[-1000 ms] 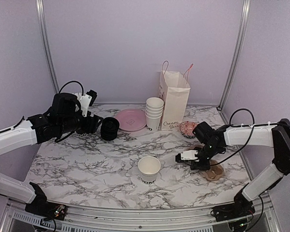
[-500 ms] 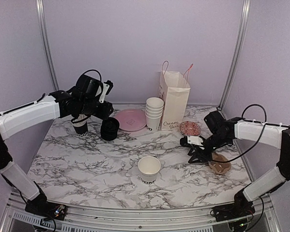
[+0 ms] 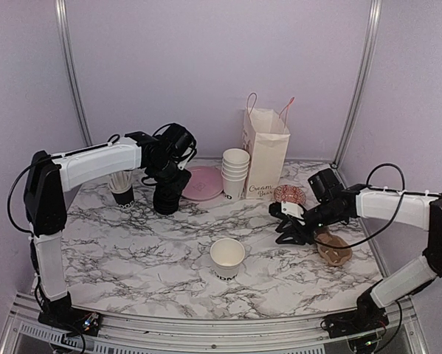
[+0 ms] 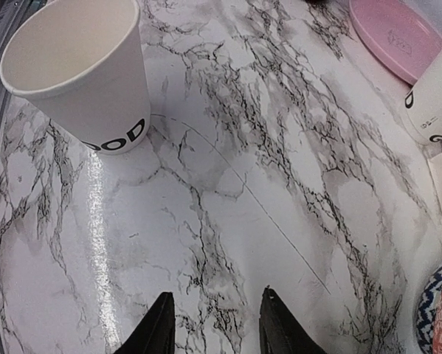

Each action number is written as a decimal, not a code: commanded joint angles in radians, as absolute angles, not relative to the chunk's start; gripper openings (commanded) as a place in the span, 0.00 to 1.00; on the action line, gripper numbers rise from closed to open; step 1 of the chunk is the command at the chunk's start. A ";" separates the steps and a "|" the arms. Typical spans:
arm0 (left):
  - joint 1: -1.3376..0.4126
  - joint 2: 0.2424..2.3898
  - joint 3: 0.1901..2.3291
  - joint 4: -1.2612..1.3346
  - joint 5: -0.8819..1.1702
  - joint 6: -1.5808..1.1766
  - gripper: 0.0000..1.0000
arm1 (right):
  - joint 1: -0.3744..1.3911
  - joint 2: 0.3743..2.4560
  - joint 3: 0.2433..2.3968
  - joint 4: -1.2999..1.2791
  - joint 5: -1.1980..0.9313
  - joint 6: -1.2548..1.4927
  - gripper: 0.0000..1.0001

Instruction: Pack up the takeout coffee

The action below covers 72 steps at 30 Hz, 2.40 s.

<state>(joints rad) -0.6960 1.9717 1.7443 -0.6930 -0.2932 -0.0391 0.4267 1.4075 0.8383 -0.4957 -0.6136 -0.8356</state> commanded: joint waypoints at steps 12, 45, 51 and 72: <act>-0.738 2.144 1.866 -0.805 -0.408 -0.062 0.48 | 0.503 1.418 0.840 -0.456 -0.545 -0.806 0.36; -0.736 2.264 1.954 -0.824 -0.506 -0.056 0.20 | 0.506 1.444 0.836 -0.472 -0.516 -0.833 0.31; -0.735 2.250 1.956 -0.826 -0.515 -0.056 0.13 | 0.508 1.452 0.840 -0.476 -0.516 -0.835 0.30; -0.738 1.971 1.948 -0.877 -0.186 -0.080 0.07 | 0.500 1.427 0.926 -0.541 -0.608 -0.804 0.27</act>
